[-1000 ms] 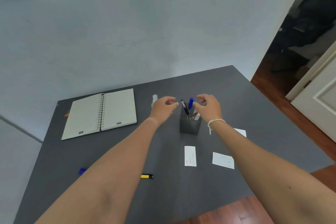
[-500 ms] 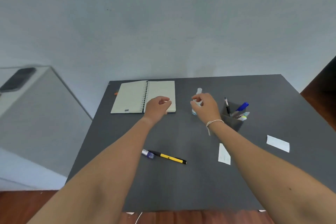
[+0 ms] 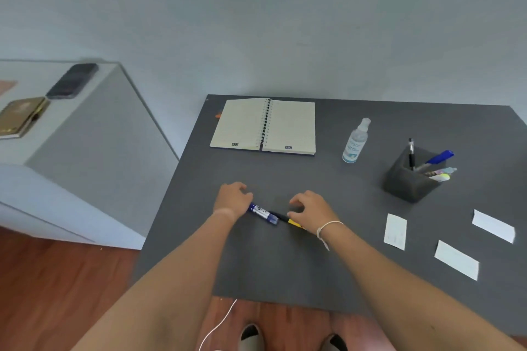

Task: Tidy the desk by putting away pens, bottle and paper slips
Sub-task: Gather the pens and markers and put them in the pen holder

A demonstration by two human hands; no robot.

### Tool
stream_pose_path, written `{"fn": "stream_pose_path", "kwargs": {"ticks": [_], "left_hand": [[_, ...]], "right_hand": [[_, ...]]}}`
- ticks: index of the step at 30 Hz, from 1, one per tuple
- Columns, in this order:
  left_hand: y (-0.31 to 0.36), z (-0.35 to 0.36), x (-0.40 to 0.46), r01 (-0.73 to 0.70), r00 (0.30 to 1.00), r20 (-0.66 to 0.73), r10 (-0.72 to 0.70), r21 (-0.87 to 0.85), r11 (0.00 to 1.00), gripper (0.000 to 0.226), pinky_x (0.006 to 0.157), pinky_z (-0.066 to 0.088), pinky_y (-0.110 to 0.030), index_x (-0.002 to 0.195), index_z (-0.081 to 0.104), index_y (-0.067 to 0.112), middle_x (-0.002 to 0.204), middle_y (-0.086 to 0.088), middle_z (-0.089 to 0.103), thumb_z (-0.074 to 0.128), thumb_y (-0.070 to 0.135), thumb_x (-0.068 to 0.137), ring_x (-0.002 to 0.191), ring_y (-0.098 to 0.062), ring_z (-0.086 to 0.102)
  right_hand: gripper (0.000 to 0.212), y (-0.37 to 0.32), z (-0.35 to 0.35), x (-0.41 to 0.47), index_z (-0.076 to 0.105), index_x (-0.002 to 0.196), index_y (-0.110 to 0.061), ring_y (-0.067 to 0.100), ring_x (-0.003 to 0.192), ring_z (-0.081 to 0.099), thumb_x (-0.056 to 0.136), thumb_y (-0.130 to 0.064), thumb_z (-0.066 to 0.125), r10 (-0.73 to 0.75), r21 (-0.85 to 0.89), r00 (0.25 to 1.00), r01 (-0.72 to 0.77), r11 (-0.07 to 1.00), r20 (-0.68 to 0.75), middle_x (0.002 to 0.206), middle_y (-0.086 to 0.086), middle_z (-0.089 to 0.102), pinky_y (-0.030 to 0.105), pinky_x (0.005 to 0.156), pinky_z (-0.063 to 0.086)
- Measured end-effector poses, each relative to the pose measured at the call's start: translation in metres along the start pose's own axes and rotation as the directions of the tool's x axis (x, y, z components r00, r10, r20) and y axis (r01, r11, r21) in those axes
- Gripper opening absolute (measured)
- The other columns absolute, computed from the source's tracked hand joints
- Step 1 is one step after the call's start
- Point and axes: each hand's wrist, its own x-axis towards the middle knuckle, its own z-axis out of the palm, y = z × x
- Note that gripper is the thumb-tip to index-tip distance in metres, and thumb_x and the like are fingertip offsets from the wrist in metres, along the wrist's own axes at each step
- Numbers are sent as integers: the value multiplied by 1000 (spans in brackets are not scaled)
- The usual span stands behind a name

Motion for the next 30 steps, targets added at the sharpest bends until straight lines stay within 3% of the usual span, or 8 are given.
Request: {"fn": "stream_pose_path", "kwargs": {"ticks": [5, 9, 11, 15, 19, 26, 30], "left_hand": [[-6, 11, 3, 50, 998, -42, -49, 37, 998, 29, 94, 46, -33, 107, 64, 8, 130, -16, 39, 61, 25, 83, 98, -33, 61], [-4, 14, 5, 39, 997, -60, -40, -12, 999, 10, 80, 45, -29, 88, 56, 9, 123, -17, 38, 55, 4, 79, 74, -28, 50], [-4, 15, 5, 25, 998, -58, -28, -41, 999, 14, 76, 46, -30, 84, 50, 11, 121, -17, 37, 48, -2, 79, 70, -27, 47], [-2, 12, 4, 10, 999, -45, -14, -90, 996, 22, 72, 43, -30, 93, 49, 13, 111, -13, 38, 47, -4, 80, 63, -17, 44], [11, 5, -1, -46, 998, -52, 39, -135, 990, 29, 74, 38, -28, 101, 47, 15, 101, -8, 40, 49, -5, 80, 82, -24, 44], [61, -7, -7, -167, 985, -80, 151, -269, 949, 57, 73, 41, -30, 130, 37, 16, 109, -10, 48, 51, -5, 79, 89, -25, 49], [98, -7, -11, -302, 953, -107, 283, -257, 918, 51, 70, 39, -25, 127, 44, 13, 107, -12, 53, 51, -4, 80, 87, -23, 49]], "right_hand": [[24, 3, 10, -4, 62, 103, -14, 24, 111, 50, 82, -27, 63, 1, -91, 1000, 2, 996, 28, 114, 8, 55, 31, 92, 42], [19, 0, 10, -5, 61, 101, -11, 27, 108, 52, 84, -17, 55, -12, -142, 999, 19, 990, 46, 113, 9, 56, 32, 88, 42], [18, 1, 8, -5, 60, 99, -10, 28, 107, 53, 84, -15, 53, 1, -150, 999, 3, 989, 32, 111, 10, 56, 33, 87, 42], [7, 5, -1, -7, 50, 83, -18, 29, 97, 55, 82, -11, 51, 35, -80, 999, -36, 996, -13, 102, 11, 59, 32, 81, 43], [6, 5, -19, -9, 48, 81, -18, 23, 83, 51, 82, -12, 51, 83, 28, 993, -81, 996, -81, 89, 3, 54, 30, 73, 41], [19, 2, -62, -11, 61, 97, -12, 25, 86, 55, 82, -10, 49, 116, 168, 964, -76, 983, -241, 96, 8, 62, 31, 76, 42], [16, 7, -93, -18, 61, 91, -5, 29, 88, 54, 83, -6, 47, 139, 195, 931, -75, 978, -336, 92, 12, 59, 33, 75, 43]]}}
